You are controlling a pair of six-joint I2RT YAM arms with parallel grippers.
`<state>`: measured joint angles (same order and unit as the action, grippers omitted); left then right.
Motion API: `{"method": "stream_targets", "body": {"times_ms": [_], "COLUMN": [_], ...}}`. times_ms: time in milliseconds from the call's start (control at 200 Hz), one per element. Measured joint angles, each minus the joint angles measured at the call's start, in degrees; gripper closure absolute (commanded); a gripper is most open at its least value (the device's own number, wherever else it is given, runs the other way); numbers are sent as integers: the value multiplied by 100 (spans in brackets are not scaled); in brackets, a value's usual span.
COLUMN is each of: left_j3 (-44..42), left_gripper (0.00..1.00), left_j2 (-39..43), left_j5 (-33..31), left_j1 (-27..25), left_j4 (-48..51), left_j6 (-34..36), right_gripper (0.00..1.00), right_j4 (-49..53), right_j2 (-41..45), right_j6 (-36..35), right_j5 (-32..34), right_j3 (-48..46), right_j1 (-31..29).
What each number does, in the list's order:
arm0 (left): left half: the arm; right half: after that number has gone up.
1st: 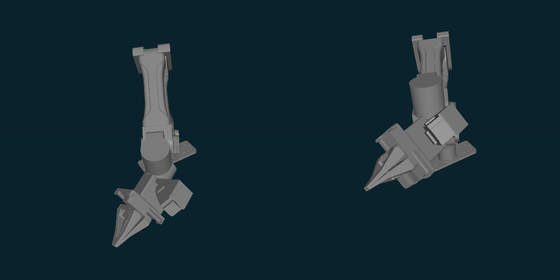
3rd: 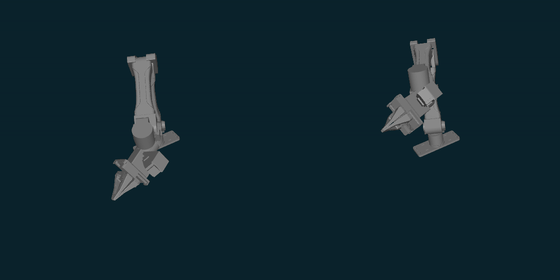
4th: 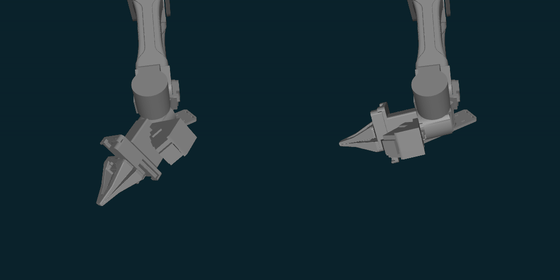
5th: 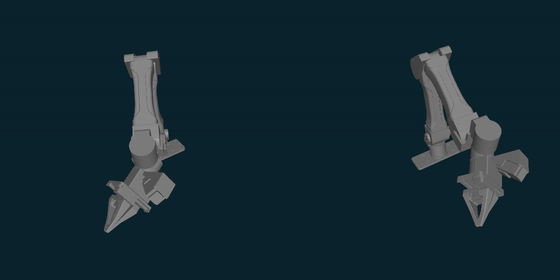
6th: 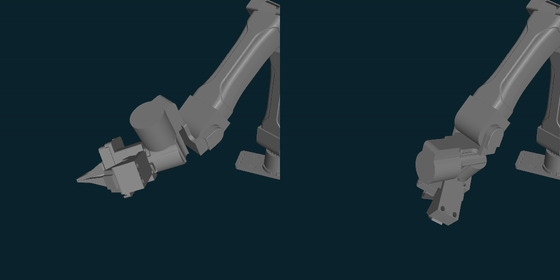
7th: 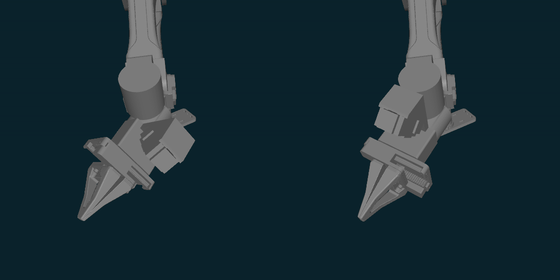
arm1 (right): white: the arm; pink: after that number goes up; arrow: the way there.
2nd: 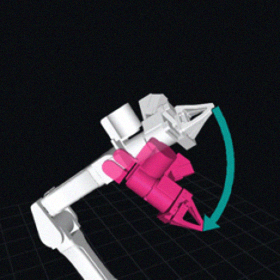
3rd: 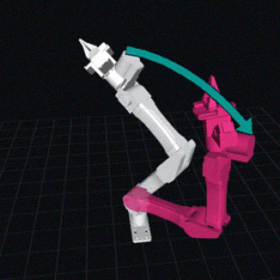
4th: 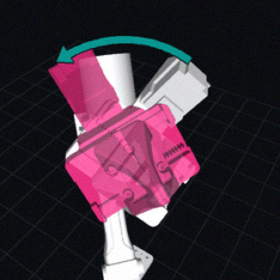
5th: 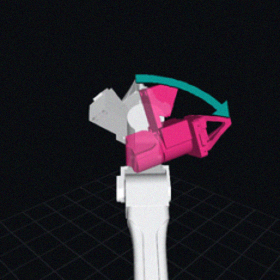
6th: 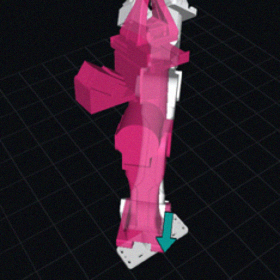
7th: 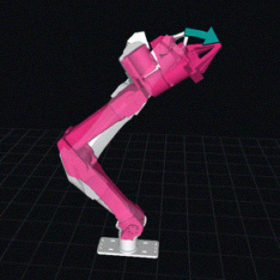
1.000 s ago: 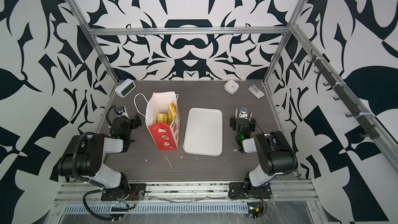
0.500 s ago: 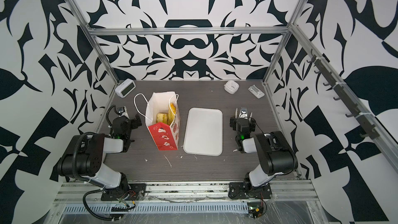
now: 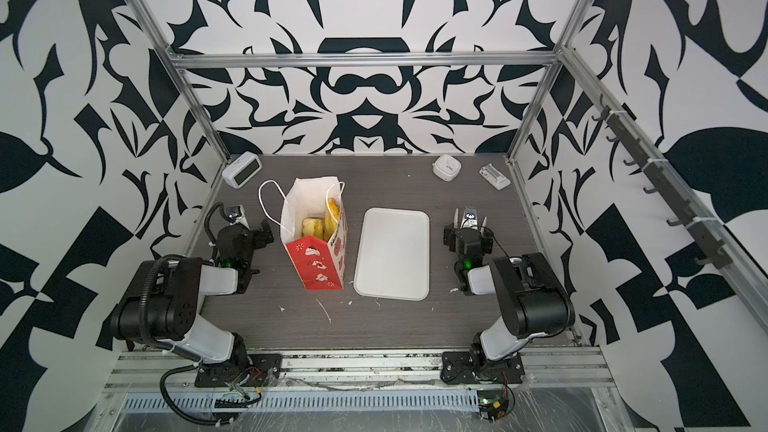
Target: Take the fake bread out of the paper bag
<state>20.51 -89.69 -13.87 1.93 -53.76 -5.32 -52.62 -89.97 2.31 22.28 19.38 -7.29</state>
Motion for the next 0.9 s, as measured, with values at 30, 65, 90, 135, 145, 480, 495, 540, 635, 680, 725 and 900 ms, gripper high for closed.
{"method": "stream_targets", "body": {"times_ms": [30, 65, 90, 135, 145, 480, 495, 540, 635, 680, 725, 900], "left_j3": [0, 0, 0, 0, 0, 306, 367, 612, 1226, 1534, 1856, 2796], "left_gripper": [1, 1, 1, 1, 1, 1, 1, 2, 5, 6, 8, 14], "left_j2": [0, 0, 0, 7, 22, 2376, 2500, 2872, 3563, 3840, 4100, 4986], "left_j5": [0, 0, -2, -20, -26, -444, -459, -501, -544, -535, -472, 446], "left_j1": [0, 0, 0, -2, 0, -127, -149, -216, -400, -474, -527, -568], "left_j4": [0, 0, 0, 2, 13, 1692, 1814, 2192, 3123, 3587, 4140, 6179], "left_j6": [0, 0, 0, 0, 0, -245, -275, -372, -750, -994, -1281, -2166], "right_gripper": [0, 0, 0, 1, 2, 5, 5, 5, 4, 4, 3, 0], "right_j4": [-2, 0, -4, -15, -15, 533, 623, 935, 1746, 2253, 2782, 4784], "right_j2": [0, 0, 0, 2, 4, 979, 1023, 1182, 1572, 1836, 2105, 3071], "right_j6": [0, 0, 0, 0, 2, -114, -131, -151, -98, 35, 186, 758], "right_j5": [0, 2, 2, 9, 11, 505, 560, 691, 802, 789, 726, 348], "right_j3": [0, 0, 0, -7, -9, -55, -26, 103, 463, 682, 914, 1880], "right_j1": [0, 0, 0, -4, -7, -391, -437, -605, -942, -1062, -1156, -1270]}}
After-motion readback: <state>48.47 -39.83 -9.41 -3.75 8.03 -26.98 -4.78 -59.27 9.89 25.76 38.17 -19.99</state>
